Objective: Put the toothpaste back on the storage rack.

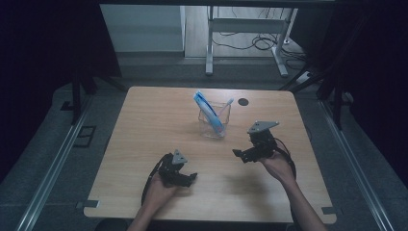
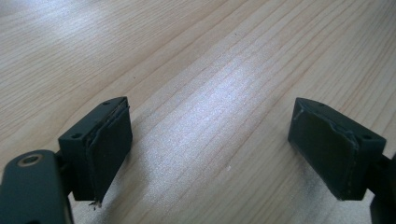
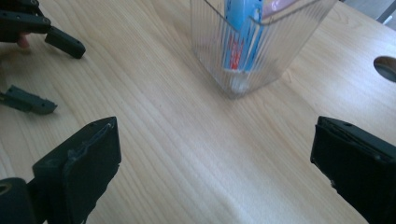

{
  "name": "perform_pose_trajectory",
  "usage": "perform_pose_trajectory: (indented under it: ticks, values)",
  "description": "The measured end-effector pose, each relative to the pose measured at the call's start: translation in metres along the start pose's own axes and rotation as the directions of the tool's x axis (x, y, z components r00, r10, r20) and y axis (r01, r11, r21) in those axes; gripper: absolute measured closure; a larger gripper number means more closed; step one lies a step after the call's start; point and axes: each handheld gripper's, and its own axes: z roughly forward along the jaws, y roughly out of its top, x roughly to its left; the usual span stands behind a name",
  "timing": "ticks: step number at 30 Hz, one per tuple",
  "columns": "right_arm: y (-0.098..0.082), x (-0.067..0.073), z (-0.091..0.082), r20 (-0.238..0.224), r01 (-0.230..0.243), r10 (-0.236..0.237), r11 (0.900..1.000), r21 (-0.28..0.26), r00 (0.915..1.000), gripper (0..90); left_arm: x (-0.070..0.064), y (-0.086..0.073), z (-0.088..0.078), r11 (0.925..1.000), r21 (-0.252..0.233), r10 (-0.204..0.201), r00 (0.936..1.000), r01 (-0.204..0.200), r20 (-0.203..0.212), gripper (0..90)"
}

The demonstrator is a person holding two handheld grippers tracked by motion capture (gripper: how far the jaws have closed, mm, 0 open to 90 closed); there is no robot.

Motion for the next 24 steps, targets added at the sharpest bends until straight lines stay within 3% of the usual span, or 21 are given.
perform_pose_trajectory:
  ticks: [13, 24]
  values:
    - [-0.040, 0.004, -0.016, 0.026, -0.046, 0.046, 0.999, -0.021, 0.9986, 1.0, 0.000, 0.000, 0.000, 1.0000, -0.004, -0.007, 1.0000, 0.007, 0.001, 13.7]
    - [-0.083, 0.010, -0.014, 0.043, -0.061, 0.060, 0.998, 0.014, 0.9973, 1.0, 0.000, 0.000, 0.000, 1.0000, -0.004, -0.007, 1.0000, 0.007, 0.001, 13.7]
